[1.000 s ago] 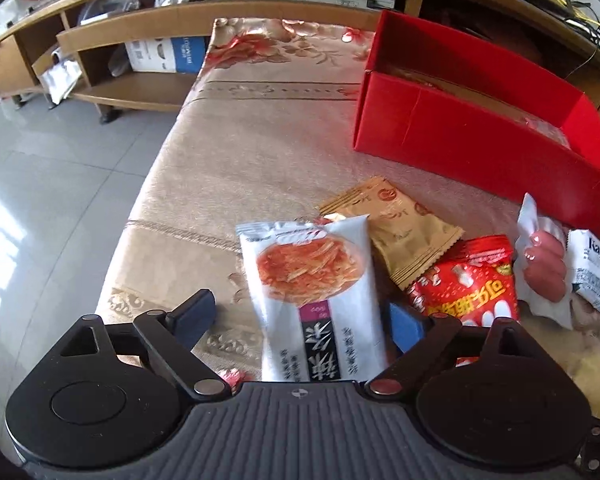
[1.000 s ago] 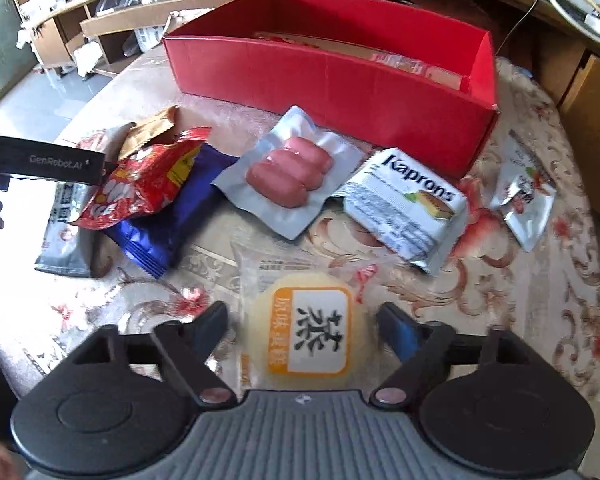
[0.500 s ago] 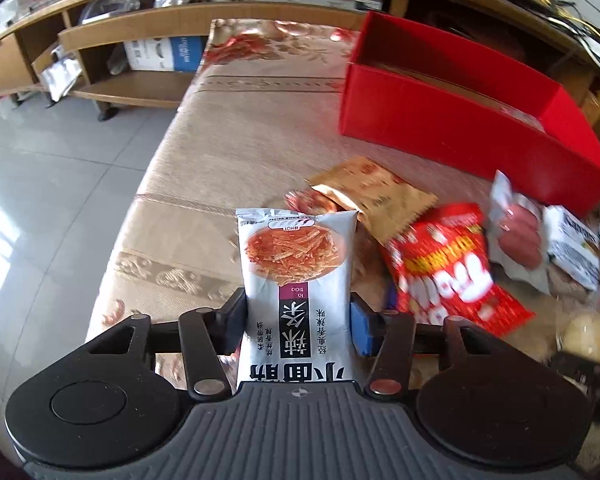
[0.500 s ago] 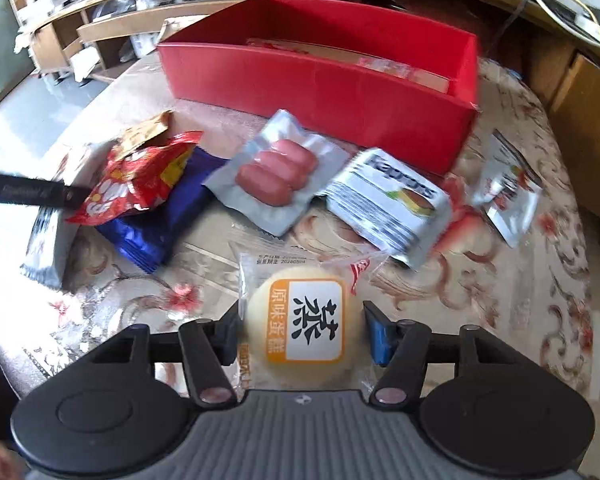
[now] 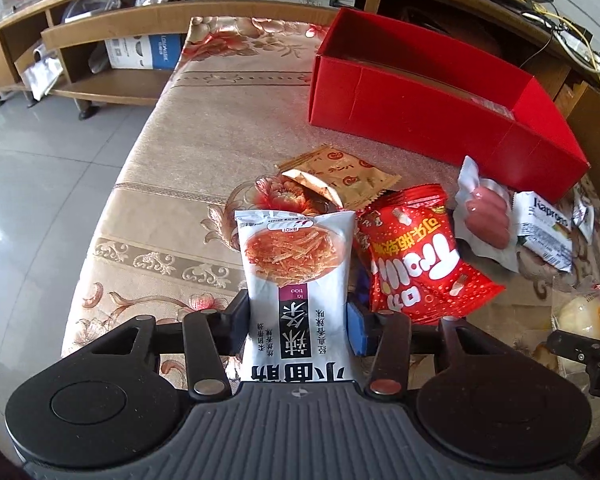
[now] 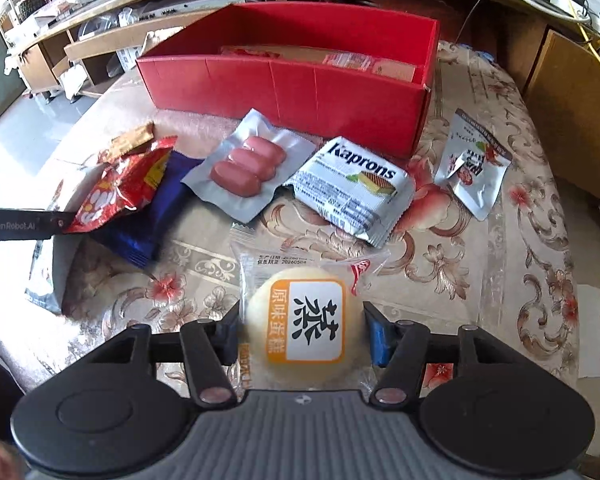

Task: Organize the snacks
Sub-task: 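Lift the noodle bag and bun and carry both over the red box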

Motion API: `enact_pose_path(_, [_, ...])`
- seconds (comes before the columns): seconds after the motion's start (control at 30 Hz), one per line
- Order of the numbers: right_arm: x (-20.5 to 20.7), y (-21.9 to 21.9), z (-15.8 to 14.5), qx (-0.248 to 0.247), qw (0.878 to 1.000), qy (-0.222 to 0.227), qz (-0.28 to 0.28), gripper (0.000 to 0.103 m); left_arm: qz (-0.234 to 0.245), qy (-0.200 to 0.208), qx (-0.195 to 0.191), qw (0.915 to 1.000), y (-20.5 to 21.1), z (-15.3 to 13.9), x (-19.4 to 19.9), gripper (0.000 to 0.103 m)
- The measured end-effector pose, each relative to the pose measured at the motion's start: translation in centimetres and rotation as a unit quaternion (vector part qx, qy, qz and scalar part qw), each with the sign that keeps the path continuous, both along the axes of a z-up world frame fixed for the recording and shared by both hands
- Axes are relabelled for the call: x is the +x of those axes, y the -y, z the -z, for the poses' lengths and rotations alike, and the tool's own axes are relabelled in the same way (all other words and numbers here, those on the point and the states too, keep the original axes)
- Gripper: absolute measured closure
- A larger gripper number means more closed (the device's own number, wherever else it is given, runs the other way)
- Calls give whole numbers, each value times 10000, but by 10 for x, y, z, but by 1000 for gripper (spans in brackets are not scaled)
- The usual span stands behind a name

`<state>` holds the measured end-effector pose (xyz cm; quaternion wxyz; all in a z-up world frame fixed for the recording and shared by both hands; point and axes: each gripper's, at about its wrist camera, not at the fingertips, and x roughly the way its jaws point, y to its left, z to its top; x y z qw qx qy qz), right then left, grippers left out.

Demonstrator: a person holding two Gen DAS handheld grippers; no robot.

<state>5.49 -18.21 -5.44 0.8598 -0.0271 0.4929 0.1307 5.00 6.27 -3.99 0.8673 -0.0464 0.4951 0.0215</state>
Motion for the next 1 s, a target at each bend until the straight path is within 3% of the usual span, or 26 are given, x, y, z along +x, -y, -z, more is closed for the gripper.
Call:
enact_pose_path(0.23, [1, -8, 3, -74, 9999, -58, -120, 40, 6, -4, -120, 9999, -1, -4, -6, 50])
enact_pose_path(0.4, [-1, -11, 0, -54, 9998, -23, -183, 40, 28, -37, 59, 10000, 1, 2, -4, 44])
enact_pose_path(0.53, [-3, -14, 0, -50, 9996, -43, -265, 40, 91, -141, 387, 9991, 8, 8, -4, 13])
enact_pose_path(0.57, [-4, -15, -1, -48, 9996, -39, -282, 40, 88, -138, 500, 9986, 9, 11, -5, 13])
enact_pose_path(0.63, [-5, -16, -1, -37, 9995, -39, -315, 40, 27, -122, 484, 9987, 6, 9, -7, 19])
enact_pose_path(0.77, [-7, -17, -3, -21, 9993, 18, -362, 40, -165, -69, 443, 9989, -1, 2, -10, 47])
enact_pose_path(1.0, [-11, -23, -13, -32, 9988, 192, -442, 40, -105, 60, 133, 9998, 5, -13, -19, 53])
